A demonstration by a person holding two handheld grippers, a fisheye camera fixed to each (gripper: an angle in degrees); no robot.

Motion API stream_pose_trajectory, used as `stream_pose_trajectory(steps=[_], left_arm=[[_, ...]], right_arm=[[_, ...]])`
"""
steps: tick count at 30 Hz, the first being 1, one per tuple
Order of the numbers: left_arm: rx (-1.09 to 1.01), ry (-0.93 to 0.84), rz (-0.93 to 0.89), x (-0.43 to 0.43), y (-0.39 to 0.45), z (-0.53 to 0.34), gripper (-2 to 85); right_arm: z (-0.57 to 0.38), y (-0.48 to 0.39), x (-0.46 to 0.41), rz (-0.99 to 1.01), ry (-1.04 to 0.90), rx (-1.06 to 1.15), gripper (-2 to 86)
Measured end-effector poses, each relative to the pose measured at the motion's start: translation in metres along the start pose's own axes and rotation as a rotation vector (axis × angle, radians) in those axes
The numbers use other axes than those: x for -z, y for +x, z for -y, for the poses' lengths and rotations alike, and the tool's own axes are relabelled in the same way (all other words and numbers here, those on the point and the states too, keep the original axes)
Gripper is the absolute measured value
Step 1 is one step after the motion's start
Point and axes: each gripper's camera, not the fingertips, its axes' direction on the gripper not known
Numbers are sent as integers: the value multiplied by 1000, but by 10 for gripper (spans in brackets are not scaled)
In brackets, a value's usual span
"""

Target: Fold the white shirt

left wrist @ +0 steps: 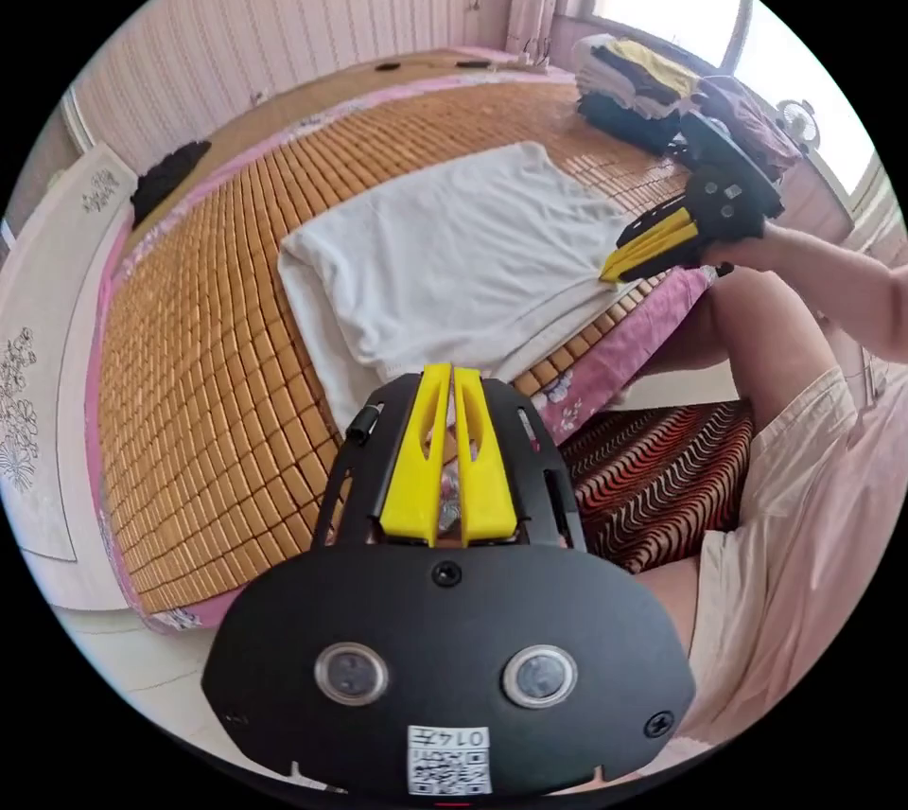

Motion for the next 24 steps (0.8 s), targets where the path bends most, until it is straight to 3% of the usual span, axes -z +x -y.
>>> stream_pose_trajectory(steps=[2,5,12,15,19,24], left_arm=[[-42,252,70,18,26,-4,-2],[-59,402,42,3,53,4,14],[-213,325,-30,-59,87,17,-5],[-354,188,-3,-82,102,21,-9],[-358,202,-17,-87,106,22,-9],[-379,184,-30,-91,109,25,-9]], right_arm=[[4,-10,-5,-42,34,-5,-3],[25,-18,-12,-76,-19,-7,-3],[75,-24,-26,-82,-180,6,-4],[95,-25,-33,-81,-247,31,-5],[111,-17,-35,-29,-274,40,-6],[141,-11,-21,-10,-347,210,-7]])
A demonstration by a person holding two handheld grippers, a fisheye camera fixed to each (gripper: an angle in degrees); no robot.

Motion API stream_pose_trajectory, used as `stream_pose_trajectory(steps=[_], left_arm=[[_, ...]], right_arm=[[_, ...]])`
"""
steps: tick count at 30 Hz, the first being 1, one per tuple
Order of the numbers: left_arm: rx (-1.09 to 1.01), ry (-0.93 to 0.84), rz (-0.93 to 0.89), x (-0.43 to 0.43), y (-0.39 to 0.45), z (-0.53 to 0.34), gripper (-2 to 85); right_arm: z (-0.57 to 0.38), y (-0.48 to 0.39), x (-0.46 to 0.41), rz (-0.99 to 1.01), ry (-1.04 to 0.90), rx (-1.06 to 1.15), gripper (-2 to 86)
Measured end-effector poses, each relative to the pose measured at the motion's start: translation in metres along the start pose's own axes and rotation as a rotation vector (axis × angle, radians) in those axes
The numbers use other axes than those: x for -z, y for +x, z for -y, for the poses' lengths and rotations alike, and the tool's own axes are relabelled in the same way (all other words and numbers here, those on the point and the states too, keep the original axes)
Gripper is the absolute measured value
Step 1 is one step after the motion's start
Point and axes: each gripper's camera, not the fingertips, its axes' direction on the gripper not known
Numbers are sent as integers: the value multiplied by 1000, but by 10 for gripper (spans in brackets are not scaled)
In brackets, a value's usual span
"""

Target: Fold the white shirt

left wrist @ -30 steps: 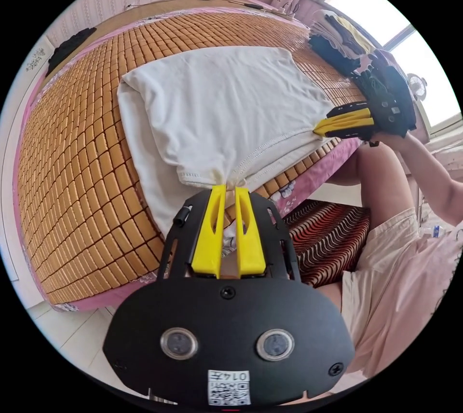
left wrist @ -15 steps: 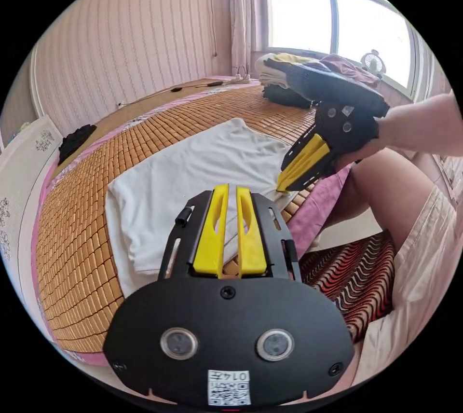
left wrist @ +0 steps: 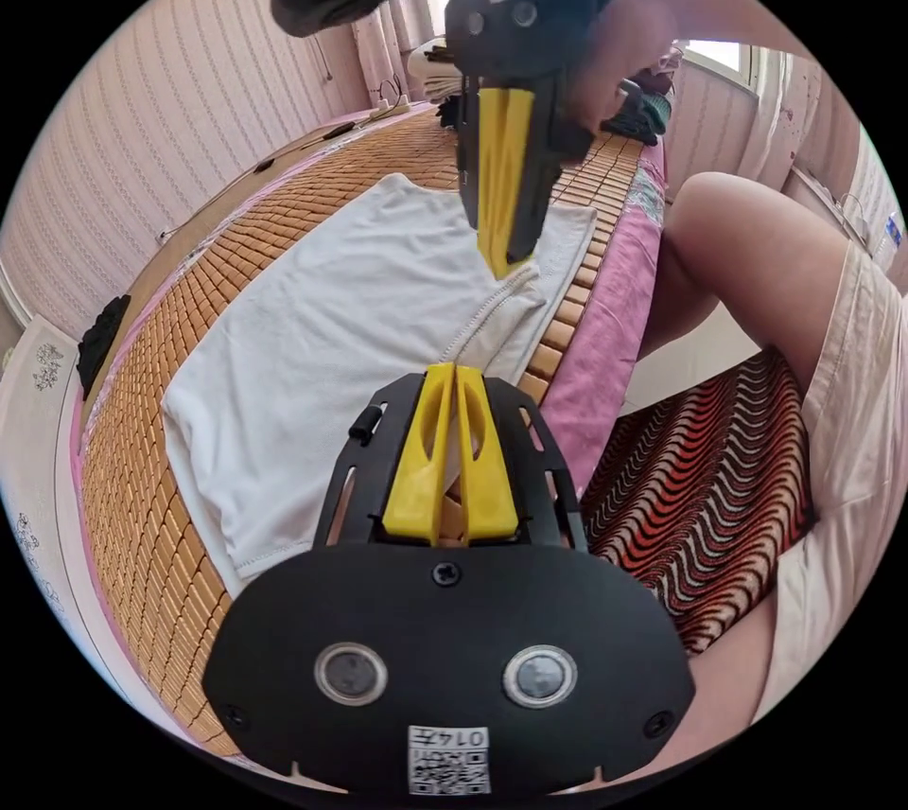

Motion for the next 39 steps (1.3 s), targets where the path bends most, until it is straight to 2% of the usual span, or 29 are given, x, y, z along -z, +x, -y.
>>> stream_pose_trajectory(steps=[3,8,11,13,17,21,27,34,36,39], left_arm=[[7,-3,-21,-2,0,0,-9],[16,3,-57,-6,-2,-1,-10],[29,8,-76,-10,-4,-1,-10],[25,10,-82,-11,-5,0,-10],[-2,2,-80,-15,-4,3,-10],[-3,-4,-100,-17,-7,4,-10],[31,-19,-146,-22,-12,7,-10],[14,-24,-125,-23,-9,9,-10],[3,-24,-117,-23,-8,9,-9],[-33,-12,-106,-20,-8,7,-8]], right_arm=[[26,34,34,-13,83,-28,-9],[98,105,48,-4,215,-263,-10],[124,120,14,-24,140,-345,-10],[123,122,11,-21,192,-371,-9],[136,132,27,-5,83,-286,-10],[142,164,38,18,152,-404,-9],[159,171,30,-4,-43,-315,-8],[143,170,24,-116,-40,-369,-6],[127,174,28,-87,-11,-389,-6],[63,172,56,-12,298,-514,-5]])
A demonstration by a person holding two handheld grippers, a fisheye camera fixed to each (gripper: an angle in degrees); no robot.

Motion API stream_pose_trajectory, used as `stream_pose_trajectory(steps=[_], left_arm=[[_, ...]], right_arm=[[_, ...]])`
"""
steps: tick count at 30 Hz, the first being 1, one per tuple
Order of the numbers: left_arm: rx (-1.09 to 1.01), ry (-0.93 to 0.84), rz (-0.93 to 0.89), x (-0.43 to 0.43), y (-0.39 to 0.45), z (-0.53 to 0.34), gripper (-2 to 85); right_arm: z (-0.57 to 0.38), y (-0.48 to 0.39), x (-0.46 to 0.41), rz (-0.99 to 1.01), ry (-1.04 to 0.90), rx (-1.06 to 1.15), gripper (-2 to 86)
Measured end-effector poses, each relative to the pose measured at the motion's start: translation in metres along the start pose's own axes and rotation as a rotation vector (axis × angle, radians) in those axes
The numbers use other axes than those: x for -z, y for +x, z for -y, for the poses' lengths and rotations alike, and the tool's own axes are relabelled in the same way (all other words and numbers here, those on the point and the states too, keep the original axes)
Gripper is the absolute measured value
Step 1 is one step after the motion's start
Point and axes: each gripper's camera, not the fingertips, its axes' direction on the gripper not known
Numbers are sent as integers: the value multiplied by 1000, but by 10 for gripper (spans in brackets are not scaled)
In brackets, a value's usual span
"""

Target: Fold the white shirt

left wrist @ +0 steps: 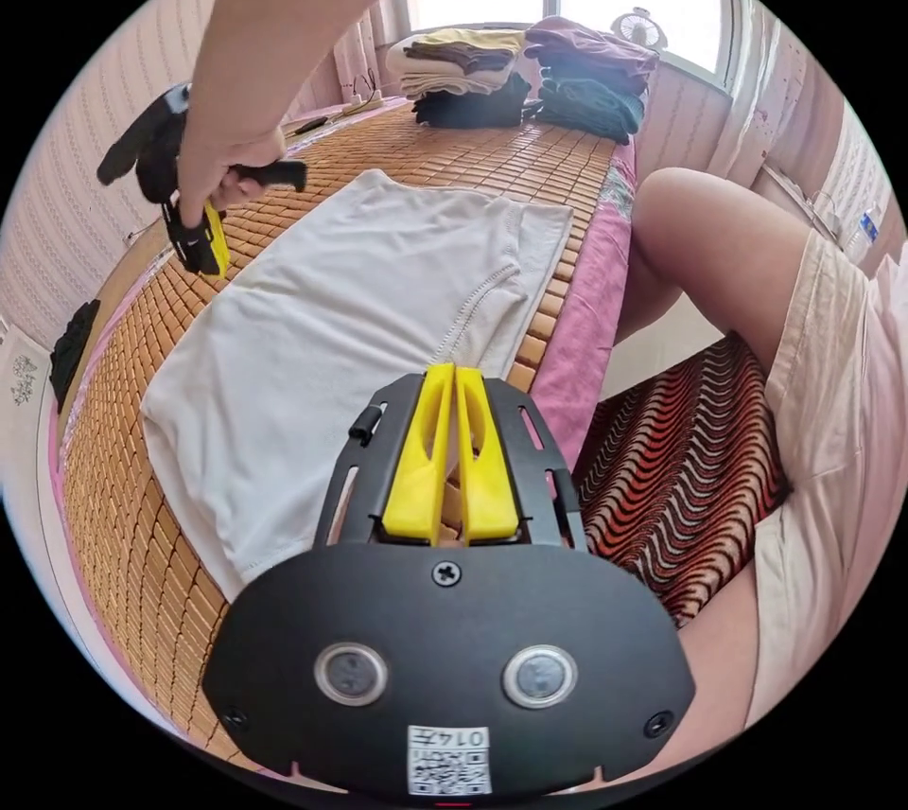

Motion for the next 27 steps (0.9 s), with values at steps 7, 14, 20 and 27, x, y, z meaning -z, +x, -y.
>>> stream_pose_trajectory(steps=[7,14,20,27], left_arm=[[100,200,-32,30,-9,-8,7],[104,230,-120,31,19,5,112],[28,166,-78,22,49,45,148],[-8,114,-74,-10,62,101,199]], right_arm=[[-238,59,57,45,190,-189,23],[-436,85,41,47,188,-448,89],[-483,104,20,124,190,-487,24],[-544,155,48,425,422,-555,9]])
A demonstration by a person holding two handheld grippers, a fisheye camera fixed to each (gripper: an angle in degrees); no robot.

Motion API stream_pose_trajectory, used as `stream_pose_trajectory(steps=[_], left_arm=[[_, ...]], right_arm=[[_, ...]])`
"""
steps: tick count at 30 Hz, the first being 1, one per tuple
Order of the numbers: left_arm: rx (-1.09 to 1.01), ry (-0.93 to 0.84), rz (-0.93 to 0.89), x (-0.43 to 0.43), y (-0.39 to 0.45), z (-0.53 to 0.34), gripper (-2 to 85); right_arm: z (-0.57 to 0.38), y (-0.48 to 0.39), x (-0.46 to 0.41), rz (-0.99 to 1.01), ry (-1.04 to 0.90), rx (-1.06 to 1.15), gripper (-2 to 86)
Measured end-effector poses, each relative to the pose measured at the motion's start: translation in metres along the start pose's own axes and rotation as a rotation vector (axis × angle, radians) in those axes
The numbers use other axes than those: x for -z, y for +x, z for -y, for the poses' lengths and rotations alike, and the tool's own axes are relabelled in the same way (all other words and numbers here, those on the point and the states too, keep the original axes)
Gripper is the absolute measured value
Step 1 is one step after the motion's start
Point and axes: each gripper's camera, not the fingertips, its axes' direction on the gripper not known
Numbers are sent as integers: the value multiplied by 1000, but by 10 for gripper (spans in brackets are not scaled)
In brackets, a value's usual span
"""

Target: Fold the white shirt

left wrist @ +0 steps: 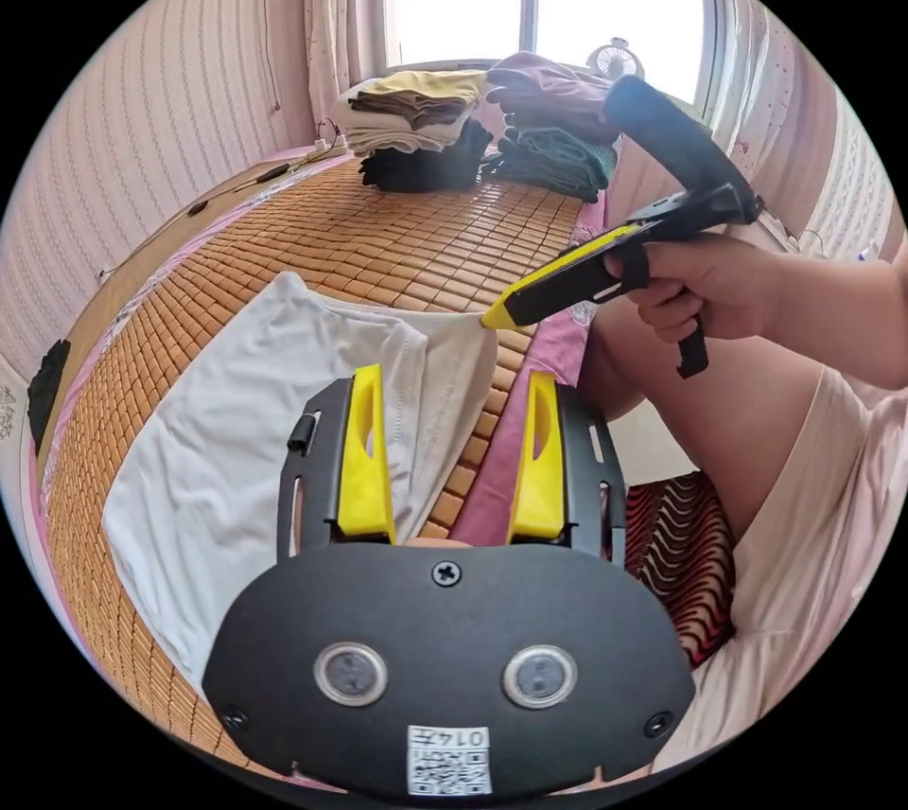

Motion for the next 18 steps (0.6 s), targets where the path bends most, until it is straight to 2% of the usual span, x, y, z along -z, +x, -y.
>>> stream_pose_trajectory(steps=[3,5,7,9,11,14,18], left_arm=[[9,-56,10,-22,5,20,170],[115,-113,69,-28,1,31,72],[176,-132,112,-22,-2,32,16],[153,-115,56,-13,2,29,6],[78,-150,29,1,17,19,0],[-1,-194,22,22,38,2,-4],[14,-245,-17,46,50,-18,-5]], right_arm=[[1,14,22,138,8,6,10],[0,16,37,210,24,40,13],[-4,21,45,242,27,44,17],[-11,32,56,268,54,19,25],[-22,50,71,192,116,-37,49],[-22,65,71,-20,82,-82,94],[-13,81,59,-16,117,-145,110]])
